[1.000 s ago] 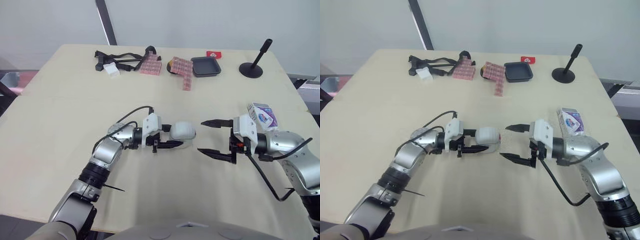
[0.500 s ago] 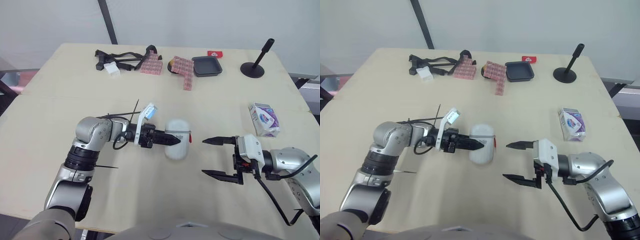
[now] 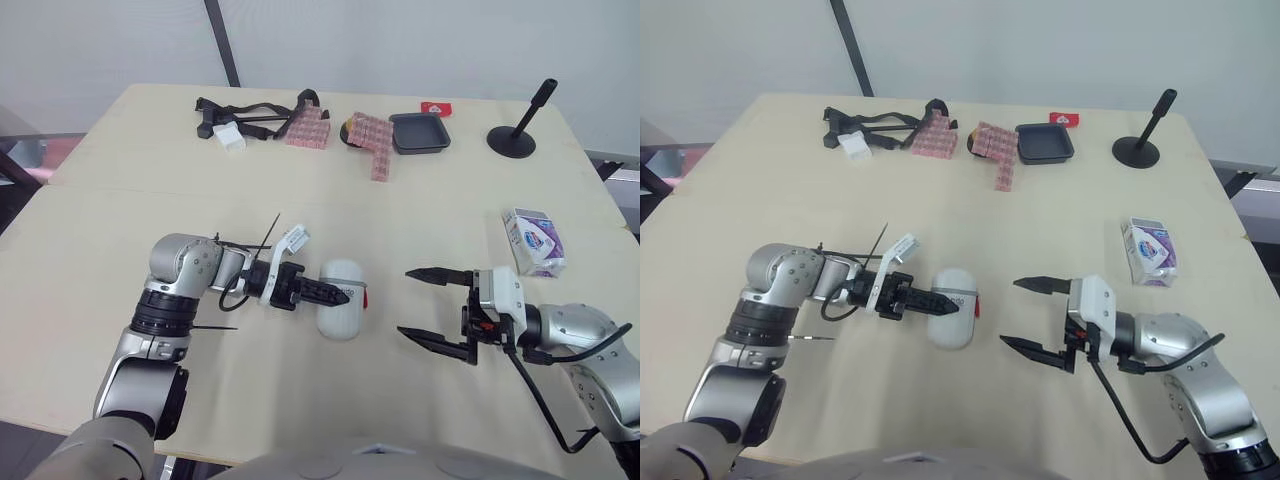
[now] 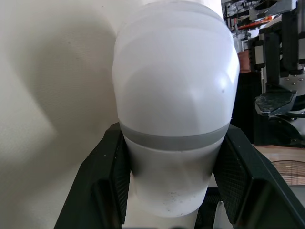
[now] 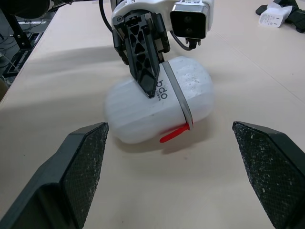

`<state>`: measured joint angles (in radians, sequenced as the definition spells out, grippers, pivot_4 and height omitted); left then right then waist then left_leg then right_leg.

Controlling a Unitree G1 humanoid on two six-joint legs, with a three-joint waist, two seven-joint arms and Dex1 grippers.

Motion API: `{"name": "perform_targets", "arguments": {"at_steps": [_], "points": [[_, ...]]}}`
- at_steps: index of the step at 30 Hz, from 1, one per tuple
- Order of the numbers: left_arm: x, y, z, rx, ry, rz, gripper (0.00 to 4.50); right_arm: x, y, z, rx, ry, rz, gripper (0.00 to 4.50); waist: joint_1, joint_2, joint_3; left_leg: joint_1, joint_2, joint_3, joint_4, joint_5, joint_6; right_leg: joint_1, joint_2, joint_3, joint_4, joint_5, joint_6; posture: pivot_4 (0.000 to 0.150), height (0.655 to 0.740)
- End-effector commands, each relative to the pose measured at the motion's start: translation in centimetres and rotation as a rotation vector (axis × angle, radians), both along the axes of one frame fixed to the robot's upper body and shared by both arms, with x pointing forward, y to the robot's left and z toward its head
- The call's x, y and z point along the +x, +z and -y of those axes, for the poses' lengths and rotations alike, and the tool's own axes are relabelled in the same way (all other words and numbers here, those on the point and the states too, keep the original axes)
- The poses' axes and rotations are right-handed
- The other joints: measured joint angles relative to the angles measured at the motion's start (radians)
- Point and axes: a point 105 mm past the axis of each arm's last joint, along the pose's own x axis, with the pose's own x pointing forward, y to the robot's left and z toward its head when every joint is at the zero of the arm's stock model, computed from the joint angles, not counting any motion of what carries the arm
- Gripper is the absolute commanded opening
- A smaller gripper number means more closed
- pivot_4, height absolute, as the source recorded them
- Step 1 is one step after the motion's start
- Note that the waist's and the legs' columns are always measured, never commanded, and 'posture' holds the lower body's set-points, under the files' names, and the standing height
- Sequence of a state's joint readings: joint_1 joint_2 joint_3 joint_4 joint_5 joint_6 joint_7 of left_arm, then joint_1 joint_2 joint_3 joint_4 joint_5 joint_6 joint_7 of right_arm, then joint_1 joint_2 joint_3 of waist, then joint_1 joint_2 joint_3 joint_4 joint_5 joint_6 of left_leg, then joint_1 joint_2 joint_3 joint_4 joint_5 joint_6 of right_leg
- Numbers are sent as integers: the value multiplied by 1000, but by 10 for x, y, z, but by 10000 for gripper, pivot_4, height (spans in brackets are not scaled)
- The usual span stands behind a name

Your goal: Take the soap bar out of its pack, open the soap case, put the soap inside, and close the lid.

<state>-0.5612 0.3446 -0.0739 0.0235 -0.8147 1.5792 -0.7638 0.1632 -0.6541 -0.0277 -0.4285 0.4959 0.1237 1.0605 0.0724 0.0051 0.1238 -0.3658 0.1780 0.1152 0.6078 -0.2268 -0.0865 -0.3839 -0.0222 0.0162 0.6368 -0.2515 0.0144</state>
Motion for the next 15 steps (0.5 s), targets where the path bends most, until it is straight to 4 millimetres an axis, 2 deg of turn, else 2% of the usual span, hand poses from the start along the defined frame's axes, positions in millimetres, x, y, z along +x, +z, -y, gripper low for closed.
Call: {"name": "perform_targets", "arguments": {"at_steps": [1, 12, 14, 15], "points": [[4, -6, -3, 53, 13, 33, 19098, 1, 4, 2, -6, -7, 38, 44741, 1, 0, 0, 0, 0, 0, 0, 0, 0, 0, 0, 0, 0, 0, 0, 1500, 7374], [6, -21, -9, 125, -36, 131, 19098, 8, 3, 1, -18, -9, 46, 44741, 0, 0, 0, 7, 1, 0, -2, 0, 0, 6, -1, 0, -1, 0, 0, 1500, 7374], [9, -21, -10, 121, -34, 131, 29316, 8, 3, 1, -20, -9, 46, 45000, 0, 0, 0, 7, 1, 0, -2, 0, 0, 7, -2, 0, -1, 0, 0, 1500, 7374], [10, -20, -10, 120, -28, 137, 31732, 8, 3, 1, -20, -9, 46, 45000, -1, 0, 0, 8, 1, 0, -2, 0, 0, 7, -2, 0, -1, 0, 0, 1500, 7374]]}}
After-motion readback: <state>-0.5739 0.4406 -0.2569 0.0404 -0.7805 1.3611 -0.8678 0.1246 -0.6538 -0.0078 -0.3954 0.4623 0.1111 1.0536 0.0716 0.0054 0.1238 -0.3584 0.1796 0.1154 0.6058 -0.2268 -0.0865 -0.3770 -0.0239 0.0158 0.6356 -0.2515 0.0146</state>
